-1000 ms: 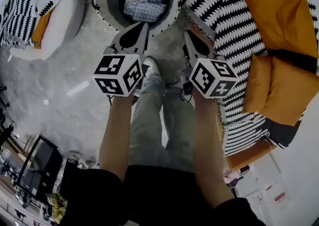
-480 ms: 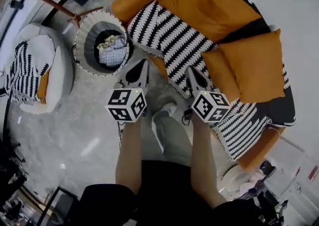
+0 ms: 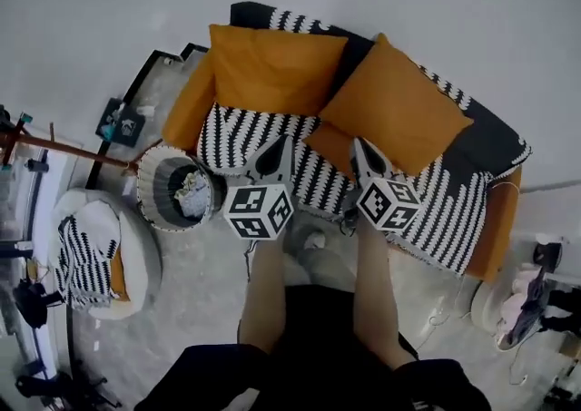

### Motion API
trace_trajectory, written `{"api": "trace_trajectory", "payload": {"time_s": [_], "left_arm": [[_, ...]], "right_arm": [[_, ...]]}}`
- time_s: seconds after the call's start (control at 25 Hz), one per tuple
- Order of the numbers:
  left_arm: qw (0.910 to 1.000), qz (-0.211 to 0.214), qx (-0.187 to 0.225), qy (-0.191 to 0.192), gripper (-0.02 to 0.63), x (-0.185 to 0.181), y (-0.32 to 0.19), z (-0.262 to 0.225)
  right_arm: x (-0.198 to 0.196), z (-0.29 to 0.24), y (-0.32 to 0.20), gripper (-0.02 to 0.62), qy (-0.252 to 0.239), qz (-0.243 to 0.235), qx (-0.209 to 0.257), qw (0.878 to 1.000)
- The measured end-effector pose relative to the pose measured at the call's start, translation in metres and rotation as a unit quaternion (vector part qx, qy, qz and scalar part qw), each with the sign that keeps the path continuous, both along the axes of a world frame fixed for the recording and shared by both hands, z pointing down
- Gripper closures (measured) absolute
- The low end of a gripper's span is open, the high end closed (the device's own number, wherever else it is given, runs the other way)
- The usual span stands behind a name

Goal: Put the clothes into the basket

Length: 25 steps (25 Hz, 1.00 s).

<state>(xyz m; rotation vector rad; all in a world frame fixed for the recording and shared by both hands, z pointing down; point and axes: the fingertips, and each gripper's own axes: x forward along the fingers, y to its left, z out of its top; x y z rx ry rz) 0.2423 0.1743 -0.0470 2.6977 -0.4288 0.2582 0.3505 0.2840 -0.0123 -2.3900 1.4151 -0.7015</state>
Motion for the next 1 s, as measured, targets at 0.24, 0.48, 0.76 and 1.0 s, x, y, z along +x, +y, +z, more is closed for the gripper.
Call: {"api": "trace_trajectory", "payload": {"time_s": [0.24, 0.48, 0.76, 1.0], "left_arm": [[0.9940, 0.083, 0.054, 0.046, 0.597, 0.066, 0.060, -0.077], [0.9796, 0.151, 0.104, 0.082, 0.597, 0.110, 0.119, -0.135], [0.9656, 0.193, 0.152, 0.085, 0.597, 0.135, 0.154, -0.161], [0.9629, 0.203, 0.163, 0.073, 0.597, 0.143, 0.156, -0.160]], "right_arm": [[0.049, -0.076, 0.070, 0.580, 0.047, 0.085, 0.055, 0.994], [0.066, -0.134, 0.117, 0.581, 0.116, 0.107, 0.060, 0.986], [0.084, -0.157, 0.156, 0.583, 0.165, 0.151, 0.014, 0.975], [0.093, -0.167, 0.167, 0.583, 0.177, 0.175, 0.009, 0.969]]}}
